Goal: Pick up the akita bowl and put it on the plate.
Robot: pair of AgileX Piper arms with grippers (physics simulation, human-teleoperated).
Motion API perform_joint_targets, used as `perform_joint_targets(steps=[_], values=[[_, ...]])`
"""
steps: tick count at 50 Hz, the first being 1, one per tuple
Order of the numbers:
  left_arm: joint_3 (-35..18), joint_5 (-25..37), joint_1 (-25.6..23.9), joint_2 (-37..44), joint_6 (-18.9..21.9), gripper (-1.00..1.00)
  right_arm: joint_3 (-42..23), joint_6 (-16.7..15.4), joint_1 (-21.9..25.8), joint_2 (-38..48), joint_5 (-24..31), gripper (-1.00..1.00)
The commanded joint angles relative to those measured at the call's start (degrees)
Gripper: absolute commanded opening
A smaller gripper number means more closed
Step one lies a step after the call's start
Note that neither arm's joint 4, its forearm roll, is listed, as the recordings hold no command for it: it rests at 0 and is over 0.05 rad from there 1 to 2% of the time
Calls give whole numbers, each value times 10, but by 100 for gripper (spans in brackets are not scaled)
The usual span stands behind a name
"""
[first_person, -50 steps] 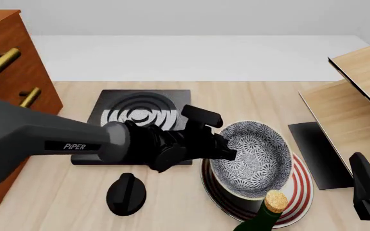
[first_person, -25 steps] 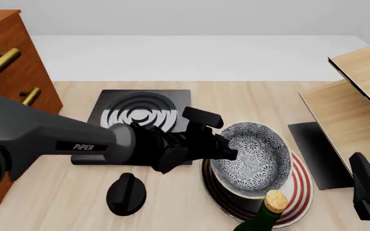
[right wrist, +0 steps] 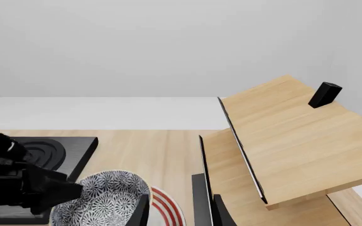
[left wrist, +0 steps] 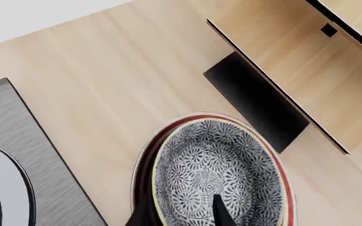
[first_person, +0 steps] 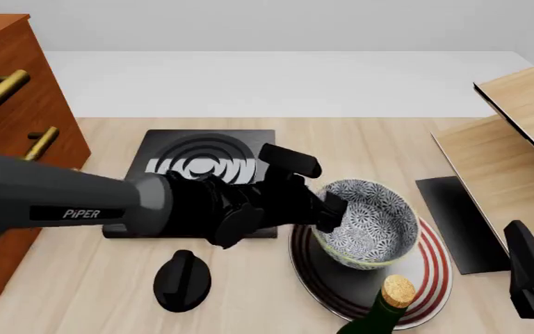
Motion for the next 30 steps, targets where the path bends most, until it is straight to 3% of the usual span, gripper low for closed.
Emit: perform_joint_targets(steps=[1, 13, 30], values=[[1, 28, 22, -76, 27, 100, 0, 0, 0, 0, 0, 100], [-4, 65, 58, -165, 49, 100, 0, 0, 0, 0, 0, 100], [13, 64, 71, -210, 62, 100, 0, 0, 0, 0, 0, 100]])
